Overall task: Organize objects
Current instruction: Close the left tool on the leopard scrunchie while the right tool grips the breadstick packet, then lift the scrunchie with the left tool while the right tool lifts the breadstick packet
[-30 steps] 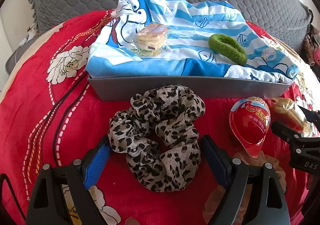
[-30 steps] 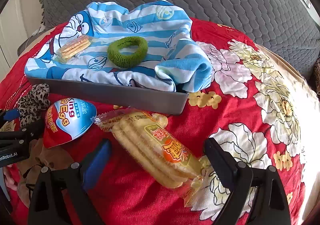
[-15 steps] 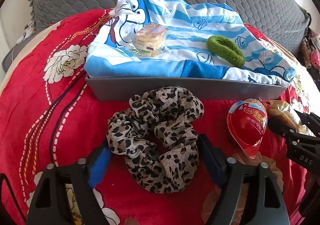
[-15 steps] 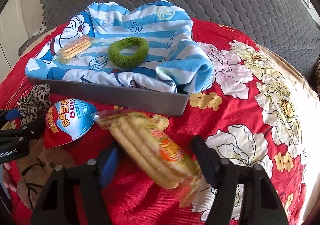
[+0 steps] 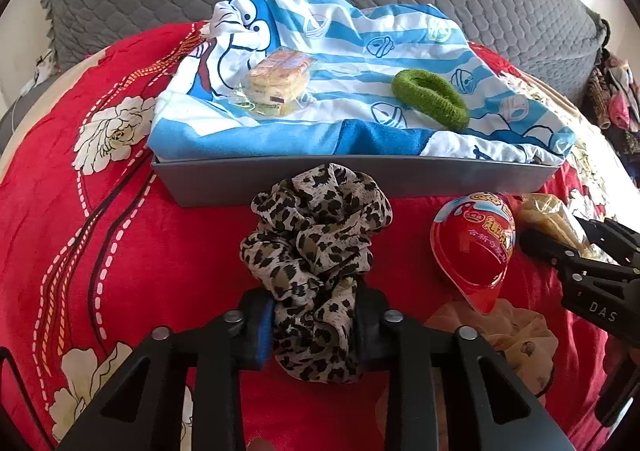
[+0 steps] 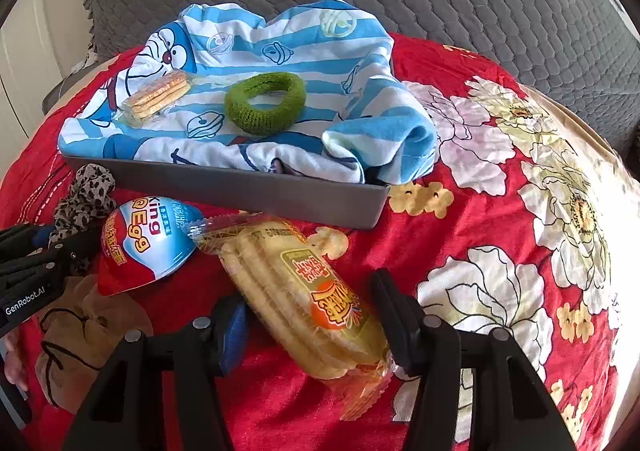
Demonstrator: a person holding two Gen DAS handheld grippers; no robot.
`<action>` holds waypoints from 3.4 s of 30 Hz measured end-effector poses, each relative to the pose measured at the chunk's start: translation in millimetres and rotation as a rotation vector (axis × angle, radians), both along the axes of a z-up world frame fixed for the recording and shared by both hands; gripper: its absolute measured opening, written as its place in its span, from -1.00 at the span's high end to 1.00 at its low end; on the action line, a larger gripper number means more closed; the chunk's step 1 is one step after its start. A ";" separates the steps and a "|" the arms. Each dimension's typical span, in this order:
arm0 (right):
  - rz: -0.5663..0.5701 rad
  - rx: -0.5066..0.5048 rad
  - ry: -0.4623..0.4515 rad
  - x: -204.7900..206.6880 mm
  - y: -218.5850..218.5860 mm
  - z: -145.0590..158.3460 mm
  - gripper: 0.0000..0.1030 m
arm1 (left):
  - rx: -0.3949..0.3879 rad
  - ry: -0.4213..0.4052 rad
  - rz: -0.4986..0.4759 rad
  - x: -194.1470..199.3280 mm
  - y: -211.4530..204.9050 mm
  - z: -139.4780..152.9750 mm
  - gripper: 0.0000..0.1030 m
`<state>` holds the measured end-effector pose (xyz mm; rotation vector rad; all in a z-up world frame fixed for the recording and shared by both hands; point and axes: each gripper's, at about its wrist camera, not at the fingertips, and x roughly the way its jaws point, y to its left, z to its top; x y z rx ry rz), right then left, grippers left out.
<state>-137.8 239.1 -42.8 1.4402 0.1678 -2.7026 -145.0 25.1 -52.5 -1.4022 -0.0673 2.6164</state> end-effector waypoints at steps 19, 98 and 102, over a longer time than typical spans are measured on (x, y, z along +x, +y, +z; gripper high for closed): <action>0.035 -0.039 -0.011 1.8 -6.2 3.9 0.38 | 0.052 -0.012 -0.008 0.8 -0.4 6.3 0.74; 0.065 -0.101 0.117 83.0 -43.5 88.4 0.47 | -0.003 0.086 -0.005 87.3 10.0 75.1 0.74; 0.062 -0.112 0.120 88.8 -45.1 91.8 0.47 | -0.003 0.089 -0.007 91.0 11.1 77.5 0.74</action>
